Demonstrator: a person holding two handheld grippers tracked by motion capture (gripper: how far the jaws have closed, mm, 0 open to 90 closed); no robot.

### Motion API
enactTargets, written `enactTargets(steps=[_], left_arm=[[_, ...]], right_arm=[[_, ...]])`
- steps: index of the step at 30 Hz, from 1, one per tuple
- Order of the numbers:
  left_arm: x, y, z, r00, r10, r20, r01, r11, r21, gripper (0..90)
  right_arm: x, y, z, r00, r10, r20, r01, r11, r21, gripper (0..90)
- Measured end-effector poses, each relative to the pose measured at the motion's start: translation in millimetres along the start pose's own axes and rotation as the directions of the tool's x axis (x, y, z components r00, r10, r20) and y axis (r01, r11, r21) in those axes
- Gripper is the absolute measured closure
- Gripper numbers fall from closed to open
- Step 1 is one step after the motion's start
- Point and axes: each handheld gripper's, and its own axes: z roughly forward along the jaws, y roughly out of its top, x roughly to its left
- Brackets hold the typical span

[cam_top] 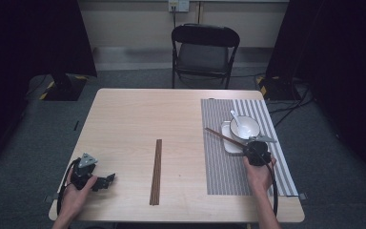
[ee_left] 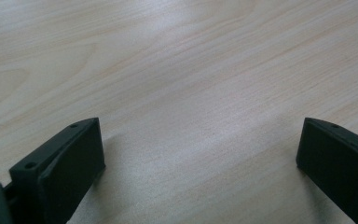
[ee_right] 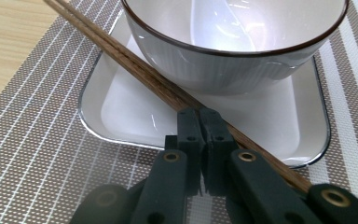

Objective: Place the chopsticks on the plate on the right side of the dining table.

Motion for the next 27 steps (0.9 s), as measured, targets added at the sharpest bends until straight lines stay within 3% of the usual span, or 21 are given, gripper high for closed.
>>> enactTargets(steps=[27], left_arm=[[0.0, 0.0, 0.0, 1.0, -0.001, 0.0, 0.001, 1.0, 0.0, 0.2]], right_arm=[[-24.7, -7.4, -3.2, 0.9983, 0.04, 0.041, -0.039, 0.999, -0.028, 86.6]])
